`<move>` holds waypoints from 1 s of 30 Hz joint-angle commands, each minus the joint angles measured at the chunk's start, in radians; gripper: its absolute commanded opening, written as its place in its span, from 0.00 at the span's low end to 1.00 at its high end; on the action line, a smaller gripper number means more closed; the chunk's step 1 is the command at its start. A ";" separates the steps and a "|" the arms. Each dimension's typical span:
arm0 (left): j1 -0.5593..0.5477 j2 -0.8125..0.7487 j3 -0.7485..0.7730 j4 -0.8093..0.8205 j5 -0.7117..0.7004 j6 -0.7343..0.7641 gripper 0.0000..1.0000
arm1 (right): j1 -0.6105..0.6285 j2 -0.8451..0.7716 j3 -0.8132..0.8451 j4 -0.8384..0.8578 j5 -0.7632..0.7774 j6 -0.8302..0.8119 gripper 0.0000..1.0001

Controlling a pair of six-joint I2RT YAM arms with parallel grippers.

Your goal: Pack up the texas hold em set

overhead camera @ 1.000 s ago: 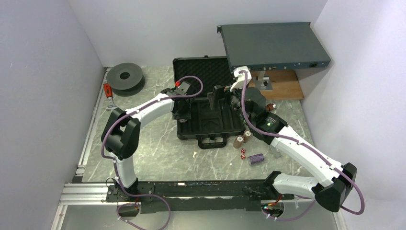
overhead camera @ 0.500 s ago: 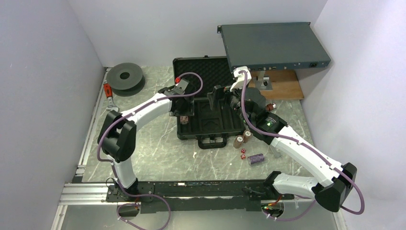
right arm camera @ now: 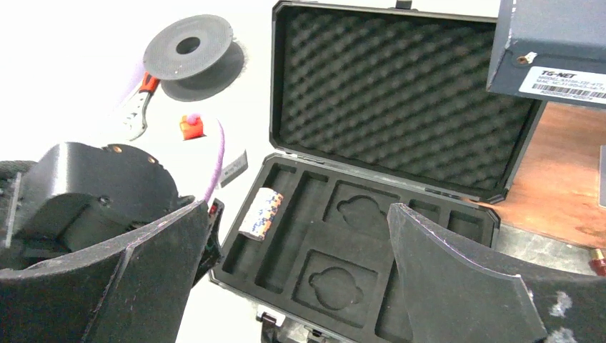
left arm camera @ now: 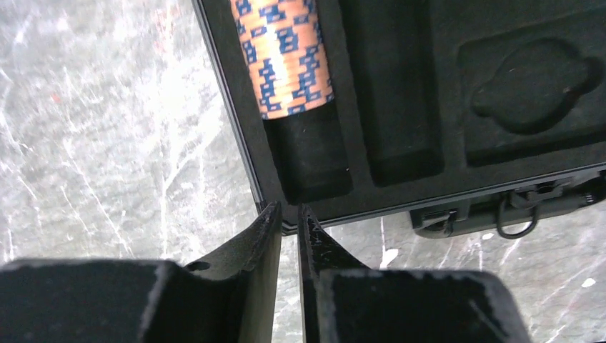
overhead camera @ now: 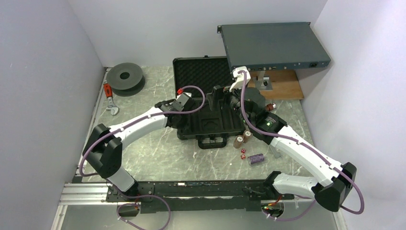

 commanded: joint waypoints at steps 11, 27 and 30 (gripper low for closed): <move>-0.009 0.059 -0.044 0.121 0.044 -0.089 0.08 | -0.003 0.000 0.009 -0.001 -0.024 0.001 1.00; -0.007 0.134 -0.027 0.153 -0.066 -0.139 0.00 | -0.003 0.018 0.014 -0.010 -0.026 0.004 1.00; -0.001 0.159 -0.001 0.136 -0.083 -0.132 0.00 | -0.003 0.022 0.016 -0.011 -0.028 0.006 1.00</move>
